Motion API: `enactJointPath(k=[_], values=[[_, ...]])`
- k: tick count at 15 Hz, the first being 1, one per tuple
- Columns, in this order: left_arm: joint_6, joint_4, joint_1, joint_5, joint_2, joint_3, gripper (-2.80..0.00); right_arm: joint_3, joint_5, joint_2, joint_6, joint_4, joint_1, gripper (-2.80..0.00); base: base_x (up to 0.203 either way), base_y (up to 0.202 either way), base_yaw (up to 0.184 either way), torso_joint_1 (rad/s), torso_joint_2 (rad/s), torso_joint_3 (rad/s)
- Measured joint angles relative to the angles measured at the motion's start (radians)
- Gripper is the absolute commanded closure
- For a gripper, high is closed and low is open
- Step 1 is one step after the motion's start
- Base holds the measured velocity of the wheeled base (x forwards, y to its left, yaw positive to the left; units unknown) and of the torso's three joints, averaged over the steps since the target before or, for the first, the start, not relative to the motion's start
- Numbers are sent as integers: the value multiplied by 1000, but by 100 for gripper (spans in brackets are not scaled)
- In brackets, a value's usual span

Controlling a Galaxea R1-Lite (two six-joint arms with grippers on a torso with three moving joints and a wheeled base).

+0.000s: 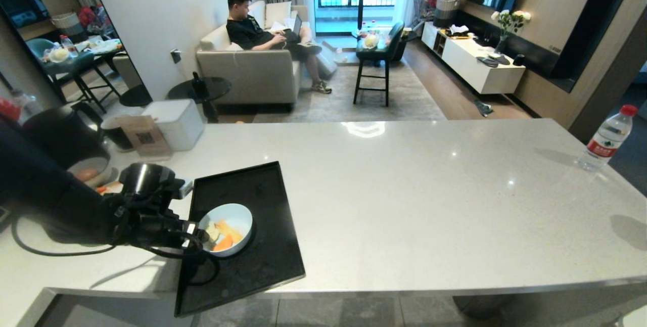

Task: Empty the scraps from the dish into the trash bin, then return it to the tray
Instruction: Pick up the bowl with leftover food

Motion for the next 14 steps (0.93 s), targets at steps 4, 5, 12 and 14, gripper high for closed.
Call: enactJointPath(k=[4, 5, 12, 14], values=[[0, 1, -1, 0, 2, -4, -280, 0, 0, 0, 0, 0, 0, 0, 0, 0, 0, 0, 0, 0], [0, 1, -1, 0, 3, -4, -280, 0, 0, 0, 0, 0, 0, 0, 0, 0, 0, 0, 0, 0], [1, 1, -7, 1, 15, 0, 0, 0, 0, 0, 0, 0, 0, 0, 0, 0, 0, 0, 0, 0], [1, 1, -9, 1, 16, 3, 0, 0, 0, 0, 0, 0, 0, 0, 0, 0, 0, 0, 0, 0]])
